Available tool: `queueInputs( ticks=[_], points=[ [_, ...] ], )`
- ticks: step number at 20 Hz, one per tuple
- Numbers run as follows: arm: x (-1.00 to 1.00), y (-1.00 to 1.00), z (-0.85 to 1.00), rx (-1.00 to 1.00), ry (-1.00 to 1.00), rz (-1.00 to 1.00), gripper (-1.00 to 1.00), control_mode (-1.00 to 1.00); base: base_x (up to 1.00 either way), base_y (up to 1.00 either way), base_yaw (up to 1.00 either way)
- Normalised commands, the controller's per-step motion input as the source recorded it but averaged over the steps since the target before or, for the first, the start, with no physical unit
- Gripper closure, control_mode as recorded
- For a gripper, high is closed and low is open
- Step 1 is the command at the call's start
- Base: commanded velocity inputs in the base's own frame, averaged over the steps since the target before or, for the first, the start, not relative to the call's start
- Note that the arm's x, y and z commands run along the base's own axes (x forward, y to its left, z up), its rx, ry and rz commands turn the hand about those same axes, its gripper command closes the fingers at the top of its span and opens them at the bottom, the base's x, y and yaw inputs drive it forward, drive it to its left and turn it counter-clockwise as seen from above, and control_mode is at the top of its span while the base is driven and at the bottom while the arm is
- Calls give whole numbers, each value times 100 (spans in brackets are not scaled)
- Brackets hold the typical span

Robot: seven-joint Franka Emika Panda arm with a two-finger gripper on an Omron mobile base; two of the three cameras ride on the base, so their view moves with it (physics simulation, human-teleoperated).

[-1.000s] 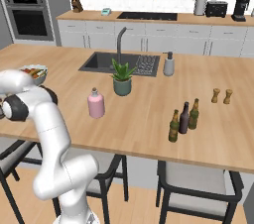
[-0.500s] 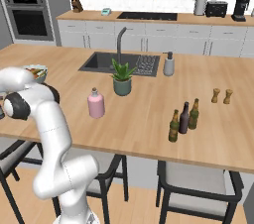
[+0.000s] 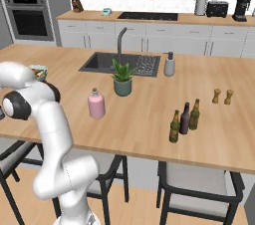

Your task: Move the plastic bottles in the middle to the plastics group, and the glass bottles in the middle to the glass group.

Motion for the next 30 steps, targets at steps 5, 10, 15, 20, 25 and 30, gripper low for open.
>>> queueInputs(
  ticks=[5, 10, 15, 20, 25, 30],
  points=[
    [-72, -84, 3, 0, -7, 0, -100, -100, 0, 0, 0],
    [-52, -100, 0, 3, -4, 0, -100, -100, 0, 0, 0],
    [-8, -100, 8, 10, 0, 0, -100, -100, 0, 0, 0],
    [0, -100, 0, 12, 1, 0, -100, -100, 0, 0, 0],
    [1, -91, 8, 8, 11, 0, -100, -100, 0, 0, 0],
    [5, -80, 15, 5, 12, 0, -100, -100, 0, 0, 0]
  ],
)
